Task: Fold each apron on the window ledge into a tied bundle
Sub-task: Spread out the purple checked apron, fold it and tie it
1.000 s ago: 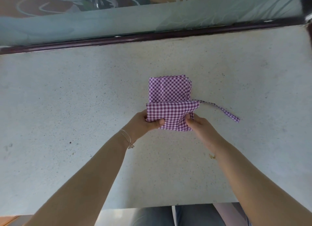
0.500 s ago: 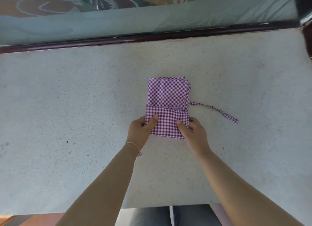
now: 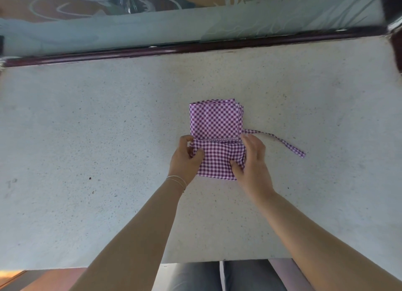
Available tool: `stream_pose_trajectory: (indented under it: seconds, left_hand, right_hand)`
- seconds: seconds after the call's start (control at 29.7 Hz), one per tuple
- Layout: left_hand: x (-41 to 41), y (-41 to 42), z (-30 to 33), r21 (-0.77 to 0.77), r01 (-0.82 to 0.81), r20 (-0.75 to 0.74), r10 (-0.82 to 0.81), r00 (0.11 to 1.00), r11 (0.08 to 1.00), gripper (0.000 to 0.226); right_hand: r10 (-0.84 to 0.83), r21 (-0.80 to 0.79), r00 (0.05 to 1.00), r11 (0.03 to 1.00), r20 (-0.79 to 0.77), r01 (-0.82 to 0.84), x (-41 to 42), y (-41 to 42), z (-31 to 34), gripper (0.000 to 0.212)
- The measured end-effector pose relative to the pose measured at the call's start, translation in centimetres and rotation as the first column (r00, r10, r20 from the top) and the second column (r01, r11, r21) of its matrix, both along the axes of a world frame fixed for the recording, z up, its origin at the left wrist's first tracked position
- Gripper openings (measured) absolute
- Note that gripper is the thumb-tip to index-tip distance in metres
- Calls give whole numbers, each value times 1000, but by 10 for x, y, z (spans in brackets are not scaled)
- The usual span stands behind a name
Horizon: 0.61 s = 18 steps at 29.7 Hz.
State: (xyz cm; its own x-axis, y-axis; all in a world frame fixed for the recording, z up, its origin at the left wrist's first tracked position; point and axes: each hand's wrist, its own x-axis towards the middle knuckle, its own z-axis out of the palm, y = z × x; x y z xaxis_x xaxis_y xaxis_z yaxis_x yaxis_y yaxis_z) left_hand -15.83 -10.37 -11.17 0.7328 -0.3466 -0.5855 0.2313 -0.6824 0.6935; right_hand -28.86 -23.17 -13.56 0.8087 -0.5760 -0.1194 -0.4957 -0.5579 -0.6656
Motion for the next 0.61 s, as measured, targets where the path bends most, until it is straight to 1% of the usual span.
stream_pose_trajectory:
  seconds: [0.03, 0.07, 0.1, 0.17, 0.2, 0.24, 0.34, 0.4, 0.47, 0.5, 0.54, 0.61]
  left_hand:
    - [0, -1, 0, 18, 2, 4, -2, 1000, 1000, 32]
    - [1, -2, -1, 32, 6, 9, -6, 1000, 999, 32]
    - [2, -2, -2, 44, 14, 9, -15, 1000, 999, 33]
    - [3, -4, -2, 64, 35, 18, -37, 999, 997, 33]
    - [5, -5, -3, 87, 47, 22, -49, 999, 995, 32]
    - [7, -7, -3, 121, 61, 18, -64, 998, 991, 31]
    - [19, -16, -4, 253, 136, -30, -133, 991, 958, 31]
    - [29, -20, -1, 327, 241, -70, -231, 971, 914, 33]
    - [37, -20, 2, 367, 355, -82, -350, 933, 860, 34]
    - [40, -19, 3, 384, 408, -54, -421, 906, 828, 35]
    - [40, -17, 6, 398, 449, 12, -494, 869, 800, 36]
    - [36, -8, 9, 393, 533, 170, -629, 759, 749, 38]
  right_hand:
    - [90, -185, 996, 979, -12, -90, -1, 0, 2, 59]
    - [192, -318, 981, 929, -30, -192, -2, 0, 3, 51]
    - [302, -381, 951, 872, -74, -307, -5, 0, 2, 51]
    - [480, -363, 849, 768, -219, -528, -11, 1, 0, 69]
    - [526, -343, 809, 733, -264, -588, -12, 0, -2, 75]
    - [546, -343, 790, 712, -279, -613, -12, -2, -3, 77]
    - [544, -377, 784, 688, -299, -620, -3, -6, -3, 74]
    - [554, -396, 772, 663, -312, -636, 7, -8, 1, 68]
    - [568, -415, 759, 636, -320, -651, 14, -9, 9, 56]
    - [586, -415, 745, 620, -319, -665, 16, -8, 13, 48]
    - [616, -398, 719, 601, -322, -693, 17, -8, 19, 40]
    - [682, -305, 647, 571, -340, -762, 20, -9, 34, 24]
